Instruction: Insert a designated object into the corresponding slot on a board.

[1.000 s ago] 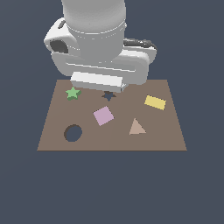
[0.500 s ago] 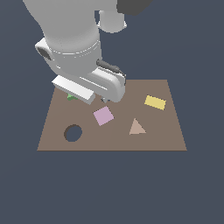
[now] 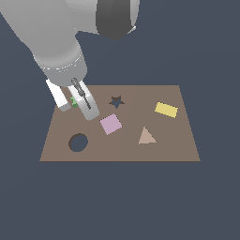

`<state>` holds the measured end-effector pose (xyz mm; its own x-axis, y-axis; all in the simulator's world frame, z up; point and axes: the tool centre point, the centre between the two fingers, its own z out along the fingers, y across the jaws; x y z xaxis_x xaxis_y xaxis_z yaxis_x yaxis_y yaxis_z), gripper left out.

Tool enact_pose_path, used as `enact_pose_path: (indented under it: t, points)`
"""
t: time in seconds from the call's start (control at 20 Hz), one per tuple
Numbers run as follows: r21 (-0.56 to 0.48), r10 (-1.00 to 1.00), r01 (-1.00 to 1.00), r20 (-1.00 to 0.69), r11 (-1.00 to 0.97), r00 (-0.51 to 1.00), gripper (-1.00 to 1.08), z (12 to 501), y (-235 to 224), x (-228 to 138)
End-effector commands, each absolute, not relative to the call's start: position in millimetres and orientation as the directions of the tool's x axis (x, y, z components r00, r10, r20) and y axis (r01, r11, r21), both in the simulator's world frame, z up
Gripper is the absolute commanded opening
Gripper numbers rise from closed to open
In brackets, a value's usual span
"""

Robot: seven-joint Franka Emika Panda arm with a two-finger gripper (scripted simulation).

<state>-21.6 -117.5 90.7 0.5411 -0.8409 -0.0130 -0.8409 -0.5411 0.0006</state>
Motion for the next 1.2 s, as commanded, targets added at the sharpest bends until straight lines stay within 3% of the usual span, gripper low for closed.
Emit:
enact_pose_path:
  t: [0.0, 0.6, 1.15]
  points:
    - [0.001, -0.894, -0.895, -0.009, -0.447, 0.447, 1.00, 82.3, -127.9, -29.4]
    - [0.001, -0.991, -0.991, 0.000, -0.133, 0.133, 1.00, 55.4, -153.0, -61.6]
    - [0.001, -0.997, -0.997, 0.000, -0.076, 0.076, 1.00, 49.1, -155.6, -68.3]
